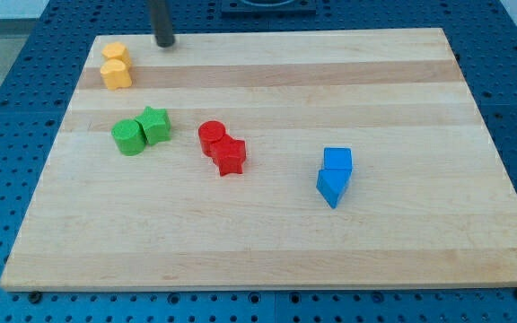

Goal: Push the yellow blocks towards the green blocks

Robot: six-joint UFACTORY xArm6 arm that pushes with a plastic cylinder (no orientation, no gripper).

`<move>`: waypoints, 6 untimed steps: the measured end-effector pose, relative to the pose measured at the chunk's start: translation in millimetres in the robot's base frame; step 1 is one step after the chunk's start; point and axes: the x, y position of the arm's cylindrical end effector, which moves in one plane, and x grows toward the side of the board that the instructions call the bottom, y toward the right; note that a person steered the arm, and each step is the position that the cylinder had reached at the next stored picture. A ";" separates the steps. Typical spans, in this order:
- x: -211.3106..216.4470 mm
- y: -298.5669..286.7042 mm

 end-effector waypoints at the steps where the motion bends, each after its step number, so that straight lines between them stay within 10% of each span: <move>1: 0.3 -43.2; 3: 0.3 -44.6; 5: 131.8 -44.2; 6: 132.9 -43.7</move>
